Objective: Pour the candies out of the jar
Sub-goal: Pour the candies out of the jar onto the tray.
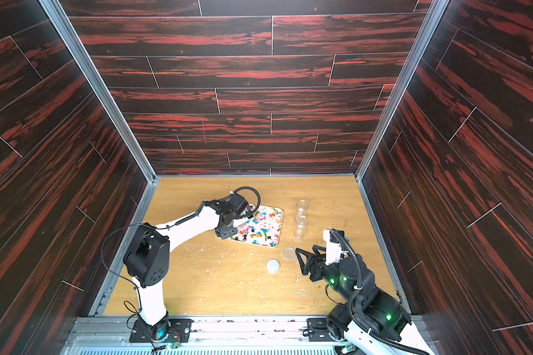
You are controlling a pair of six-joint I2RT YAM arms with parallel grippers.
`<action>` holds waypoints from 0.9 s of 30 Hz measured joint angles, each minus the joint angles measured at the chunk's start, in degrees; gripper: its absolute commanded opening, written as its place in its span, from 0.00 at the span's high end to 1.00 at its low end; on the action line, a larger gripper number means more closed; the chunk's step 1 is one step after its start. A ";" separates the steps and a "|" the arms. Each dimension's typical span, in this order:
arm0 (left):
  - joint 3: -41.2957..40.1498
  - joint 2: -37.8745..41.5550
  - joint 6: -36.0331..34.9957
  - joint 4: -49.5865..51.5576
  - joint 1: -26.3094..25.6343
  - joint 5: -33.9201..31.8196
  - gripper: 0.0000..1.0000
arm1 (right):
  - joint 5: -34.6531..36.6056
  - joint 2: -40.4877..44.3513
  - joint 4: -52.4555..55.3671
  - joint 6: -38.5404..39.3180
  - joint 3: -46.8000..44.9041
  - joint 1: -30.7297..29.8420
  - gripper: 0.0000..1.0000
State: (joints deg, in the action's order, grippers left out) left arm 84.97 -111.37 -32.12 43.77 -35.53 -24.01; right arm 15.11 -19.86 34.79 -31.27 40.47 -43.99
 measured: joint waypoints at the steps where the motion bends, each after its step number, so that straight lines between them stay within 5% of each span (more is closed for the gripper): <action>1: -0.02 -0.44 -1.01 -0.57 -0.31 -1.81 0.59 | 0.04 0.15 0.04 -0.04 -0.26 0.00 0.25; 12: -3.37 -2.84 -13.99 -10.14 -2.91 -17.79 0.58 | 0.39 1.97 1.27 -0.20 -0.52 0.00 0.25; 27: -9.31 -2.47 -27.61 -22.51 -5.40 -25.77 0.58 | -1.33 2.82 1.16 -0.24 -1.42 0.00 0.25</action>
State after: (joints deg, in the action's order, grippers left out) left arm 75.66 -113.84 -59.72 21.26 -40.93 -49.78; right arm 13.78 -17.04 35.94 -31.51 39.05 -43.99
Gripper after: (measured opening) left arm 0.590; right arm 0.750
